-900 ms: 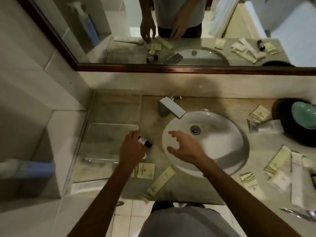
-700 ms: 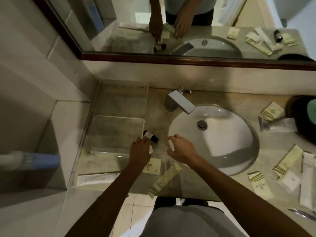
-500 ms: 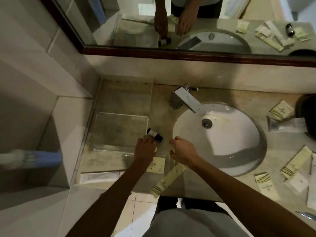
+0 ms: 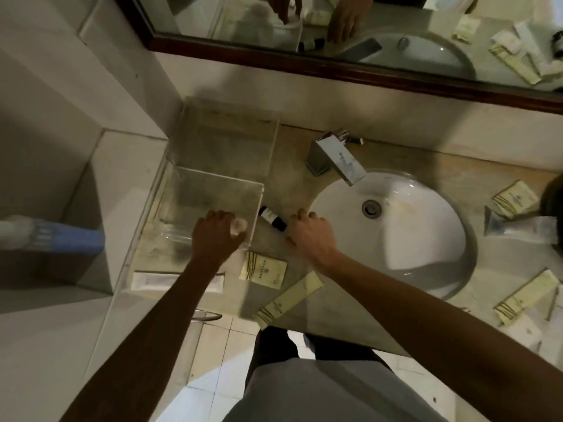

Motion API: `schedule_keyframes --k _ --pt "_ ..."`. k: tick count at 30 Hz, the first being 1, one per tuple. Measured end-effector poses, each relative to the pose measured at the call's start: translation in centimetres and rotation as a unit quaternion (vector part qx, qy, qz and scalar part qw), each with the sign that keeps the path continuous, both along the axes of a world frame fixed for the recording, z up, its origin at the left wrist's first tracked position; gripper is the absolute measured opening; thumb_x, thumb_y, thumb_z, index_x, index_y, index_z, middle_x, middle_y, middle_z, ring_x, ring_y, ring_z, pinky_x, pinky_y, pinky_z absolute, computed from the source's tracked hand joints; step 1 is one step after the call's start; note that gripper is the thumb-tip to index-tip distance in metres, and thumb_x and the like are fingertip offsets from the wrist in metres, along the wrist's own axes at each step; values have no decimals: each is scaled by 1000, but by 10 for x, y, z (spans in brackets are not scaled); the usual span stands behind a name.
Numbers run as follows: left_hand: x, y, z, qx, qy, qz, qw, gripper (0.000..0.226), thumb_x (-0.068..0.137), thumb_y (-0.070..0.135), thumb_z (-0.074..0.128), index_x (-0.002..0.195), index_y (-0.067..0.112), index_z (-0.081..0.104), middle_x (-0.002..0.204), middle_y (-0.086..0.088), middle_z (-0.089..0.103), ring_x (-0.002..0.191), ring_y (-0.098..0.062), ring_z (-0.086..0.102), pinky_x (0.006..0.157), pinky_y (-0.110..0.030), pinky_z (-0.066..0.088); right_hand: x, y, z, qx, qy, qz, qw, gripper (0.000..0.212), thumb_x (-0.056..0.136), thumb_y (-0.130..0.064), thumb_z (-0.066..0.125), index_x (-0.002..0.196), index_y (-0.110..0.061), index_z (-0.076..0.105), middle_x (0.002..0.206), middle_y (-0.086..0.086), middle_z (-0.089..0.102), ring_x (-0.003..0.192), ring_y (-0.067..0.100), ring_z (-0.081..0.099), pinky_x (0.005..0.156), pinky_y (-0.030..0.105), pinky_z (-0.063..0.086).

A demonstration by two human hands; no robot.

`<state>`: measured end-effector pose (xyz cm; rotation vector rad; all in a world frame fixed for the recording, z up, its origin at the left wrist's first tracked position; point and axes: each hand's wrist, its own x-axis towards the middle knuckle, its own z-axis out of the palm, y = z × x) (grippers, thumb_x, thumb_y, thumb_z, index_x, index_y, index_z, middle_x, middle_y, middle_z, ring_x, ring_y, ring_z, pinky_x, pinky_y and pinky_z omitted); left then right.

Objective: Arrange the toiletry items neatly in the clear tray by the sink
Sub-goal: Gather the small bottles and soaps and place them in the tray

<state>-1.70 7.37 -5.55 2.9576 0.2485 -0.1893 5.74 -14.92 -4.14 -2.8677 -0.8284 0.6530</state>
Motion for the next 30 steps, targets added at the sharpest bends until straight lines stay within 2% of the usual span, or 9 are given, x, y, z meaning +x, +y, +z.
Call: schedule_keyframes --k 3,6,9,11,14,16,19,25,30 --pt "1 8 -5 22 41 -12 999 43 64 43 85 82 8 67 76 -13 66 72 -31 63 65 -36 48 1 17 -10 3 -10 -9 1000 44 94 -48 56 130 -22 54 123 6 54 108 26 53 83 38 46" --pt "7 14 -13 10 42 -33 999 41 76 46 74 90 8 67 87 -13 67 84 -32 64 72 -37 47 0 33 -20 -9 -32 -3 999 40 94 -47 57 124 -21 58 125 6 55 109 25 53 88 38 46" --pt "14 21 -20 10 85 -60 995 50 86 54 59 110 11 62 109 -9 64 103 -26 59 82 -36 45 -5 44 -24 -36 -45 -10 998 36 94 -42 59 122 -19 60 124 7 57 105 24 54 84 36 47" --pt "18 26 -21 -17 100 -67 993 52 88 57 57 114 13 60 111 -7 63 102 -23 58 78 -34 45 -6 43 -22 -37 -46 -25 998 34 94 -39 59 120 -18 61 120 7 58 102 22 55 80 34 47" --pt "19 35 -21 -63 92 -82 990 42 89 52 59 108 15 62 103 -4 64 89 -20 59 67 -29 40 -6 38 -10 -21 -82 -57 995 29 93 -35 63 114 -15 64 108 7 64 88 20 56 69 30 43" --pt "20 35 -19 -80 92 -85 989 38 89 50 61 104 15 65 99 -5 65 85 -20 60 67 -30 43 -4 36 4 7 -122 -66 990 27 91 -34 67 108 -13 66 98 7 66 76 17 51 61 28 39" --pt "23 31 -16 -101 95 -90 986 35 89 48 62 95 14 67 97 -6 65 83 -23 62 68 -33 47 1 49 22 54 -161 -48 984 30 88 -35 70 107 -11 69 93 7 66 74 19 53 58 29 44" --pt "23 32 -17 -104 99 -63 988 31 90 44 63 96 13 67 95 -7 66 82 -23 63 69 -35 50 20 105 14 43 -149 10 988 35 88 -41 68 115 -18 68 106 5 60 90 18 49 67 28 40" --pt "19 34 -31 -134 60 -31 989 31 91 43 58 89 13 68 89 -6 66 75 -22 62 64 -35 50 27 125 -18 -37 -107 28 993 38 88 -45 65 117 -20 69 120 7 53 106 23 45 88 37 44"
